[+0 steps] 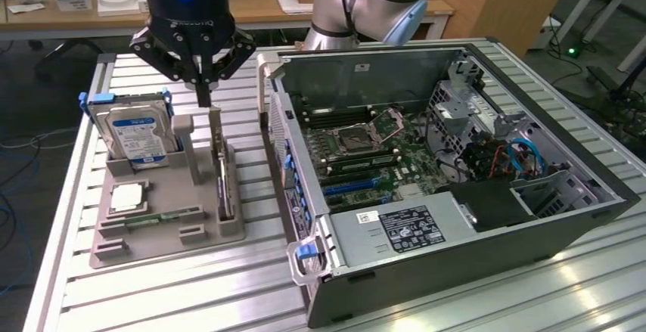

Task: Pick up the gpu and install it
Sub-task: 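Pick up the gpu and move the gpu toward the slot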

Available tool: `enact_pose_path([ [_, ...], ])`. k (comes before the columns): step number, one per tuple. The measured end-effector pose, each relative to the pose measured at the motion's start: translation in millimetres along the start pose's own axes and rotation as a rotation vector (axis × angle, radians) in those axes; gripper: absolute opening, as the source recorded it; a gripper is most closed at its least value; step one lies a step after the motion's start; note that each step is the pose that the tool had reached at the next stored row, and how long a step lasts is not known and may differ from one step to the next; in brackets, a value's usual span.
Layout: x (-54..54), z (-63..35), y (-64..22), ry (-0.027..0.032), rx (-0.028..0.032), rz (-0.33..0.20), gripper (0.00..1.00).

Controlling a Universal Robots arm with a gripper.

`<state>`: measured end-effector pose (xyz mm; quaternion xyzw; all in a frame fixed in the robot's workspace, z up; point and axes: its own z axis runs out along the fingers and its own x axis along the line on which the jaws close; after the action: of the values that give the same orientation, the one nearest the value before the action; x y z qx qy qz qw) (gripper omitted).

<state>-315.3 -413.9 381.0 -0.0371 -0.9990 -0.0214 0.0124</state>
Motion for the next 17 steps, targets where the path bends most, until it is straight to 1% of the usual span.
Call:
enact_pose_path([
  [2,0.0,0.0,0.0,0.0000,0.0000,0.000,0.11],
  [3,0.0,0.0,0.0,0.0000,0.0000,0.000,0.17],
  [4,0.0,0.0,0.0,0.0000,0.0001,0.000,0.17],
  [7,0.0,0.0,0.0,0.0000,0.0000,0.000,0.35],
  [8,0.0,0.0,0.0,0.0000,0.0000,0.000,0.35],
  [9,0.0,0.0,0.0,0.0000,0.0000,0.000,0.41],
  [10,0.0,0.4,0.0,0.0000,0.0000,-0.001,0.41],
  [11,0.0,0.9,0.0,0.0004,0.0002,-0.010,0.47],
  [12,0.0,1.6,-0.1,0.0009,0.0006,-0.023,0.47],
  [14,-0.1,3.4,-0.1,0.0018,0.0039,-0.047,0.47],
  [15,-0.1,4.5,-0.2,0.0021,0.0058,-0.056,0.47],
  [17,-0.2,6.9,-0.1,0.0014,0.0076,-0.065,0.47],
])
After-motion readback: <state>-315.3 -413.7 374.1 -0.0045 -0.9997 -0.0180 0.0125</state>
